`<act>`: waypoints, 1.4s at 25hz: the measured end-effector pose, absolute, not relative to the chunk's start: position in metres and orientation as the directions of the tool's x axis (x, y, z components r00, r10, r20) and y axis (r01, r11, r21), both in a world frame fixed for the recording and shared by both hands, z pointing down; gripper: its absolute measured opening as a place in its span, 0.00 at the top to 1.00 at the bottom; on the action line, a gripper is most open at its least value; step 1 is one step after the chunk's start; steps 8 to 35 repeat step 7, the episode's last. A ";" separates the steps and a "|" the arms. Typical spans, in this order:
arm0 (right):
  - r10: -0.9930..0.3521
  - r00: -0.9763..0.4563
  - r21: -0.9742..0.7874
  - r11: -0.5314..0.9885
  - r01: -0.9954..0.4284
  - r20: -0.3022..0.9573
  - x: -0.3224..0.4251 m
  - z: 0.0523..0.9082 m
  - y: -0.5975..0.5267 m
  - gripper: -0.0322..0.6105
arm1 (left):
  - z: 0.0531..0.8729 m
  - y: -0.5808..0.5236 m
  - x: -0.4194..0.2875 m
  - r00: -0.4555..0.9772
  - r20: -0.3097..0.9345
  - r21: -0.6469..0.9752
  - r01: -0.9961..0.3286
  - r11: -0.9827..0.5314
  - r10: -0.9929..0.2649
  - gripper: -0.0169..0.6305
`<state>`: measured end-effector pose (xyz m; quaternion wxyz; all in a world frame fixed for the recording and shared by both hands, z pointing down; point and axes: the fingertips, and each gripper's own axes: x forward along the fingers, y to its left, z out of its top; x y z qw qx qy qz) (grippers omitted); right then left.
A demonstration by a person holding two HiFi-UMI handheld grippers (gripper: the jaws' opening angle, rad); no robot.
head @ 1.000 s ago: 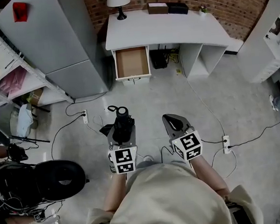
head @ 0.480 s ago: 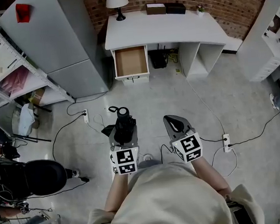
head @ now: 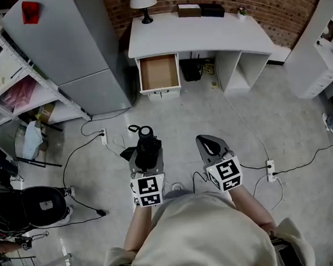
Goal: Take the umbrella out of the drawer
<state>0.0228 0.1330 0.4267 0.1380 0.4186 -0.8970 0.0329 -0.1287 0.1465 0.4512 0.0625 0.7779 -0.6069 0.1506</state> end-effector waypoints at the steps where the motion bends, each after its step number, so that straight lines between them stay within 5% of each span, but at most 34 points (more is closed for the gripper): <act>1: -0.742 -0.612 0.059 0.648 -0.759 0.275 0.022 0.426 0.132 0.95 | 0.451 0.146 -0.130 0.218 0.309 -0.085 -0.963 -0.255 -0.926 0.61; 35: -0.745 -0.610 0.064 0.646 -0.761 0.269 0.019 0.427 0.125 0.95 | 0.453 0.141 -0.133 0.223 0.307 -0.088 -0.961 -0.261 -0.925 0.61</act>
